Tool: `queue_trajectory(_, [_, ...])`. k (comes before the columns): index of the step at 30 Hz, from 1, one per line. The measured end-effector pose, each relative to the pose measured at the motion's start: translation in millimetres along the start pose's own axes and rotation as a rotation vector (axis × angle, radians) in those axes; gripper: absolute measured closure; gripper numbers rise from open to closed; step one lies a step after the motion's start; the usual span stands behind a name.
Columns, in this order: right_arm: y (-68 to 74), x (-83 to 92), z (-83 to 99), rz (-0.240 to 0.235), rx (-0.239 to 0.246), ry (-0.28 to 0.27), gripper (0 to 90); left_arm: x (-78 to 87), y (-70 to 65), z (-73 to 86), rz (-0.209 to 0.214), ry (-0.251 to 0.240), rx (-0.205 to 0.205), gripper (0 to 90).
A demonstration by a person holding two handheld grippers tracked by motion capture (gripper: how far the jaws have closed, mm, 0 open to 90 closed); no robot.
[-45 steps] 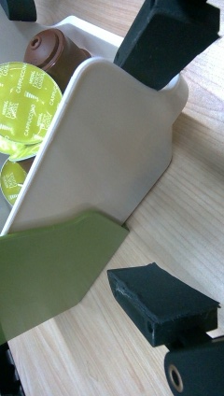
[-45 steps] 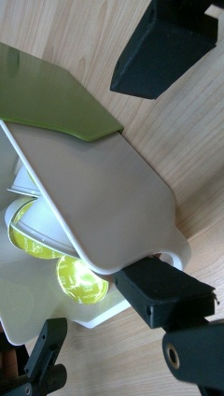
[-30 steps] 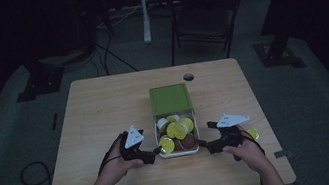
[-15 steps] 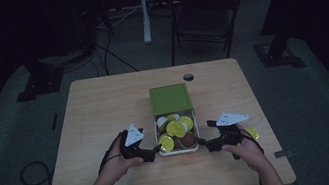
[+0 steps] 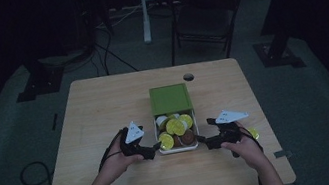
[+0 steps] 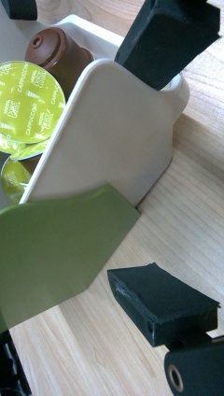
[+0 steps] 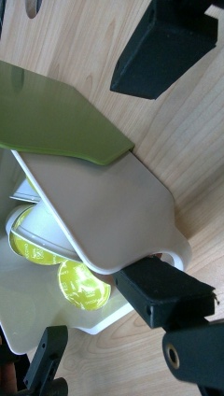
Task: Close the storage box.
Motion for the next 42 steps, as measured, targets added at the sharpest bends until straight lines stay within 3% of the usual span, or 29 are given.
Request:
queue_trajectory(28, [-13.7,-9.5,-12.9,0.043,-0.018,-0.004,12.7,-7.3,14.2,-10.6,-0.024,-0.008,0.02,8.1])
queue_trajectory(42, [-22.0,-15.8,-15.4,0.068,-0.052,-0.025,12.6,-13.5,21.1,-14.6,-0.04,-0.011,0.027,8.1])
Point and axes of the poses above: each handheld gripper's, and its own axes: x roughly backward along the jaws, z roughly out of its underside, y roughly to its left, the point moved 5 cm from there along -x, roughly forward along the jaws, and after that the axes turned 1 degree about z, right-handed, at the moved point
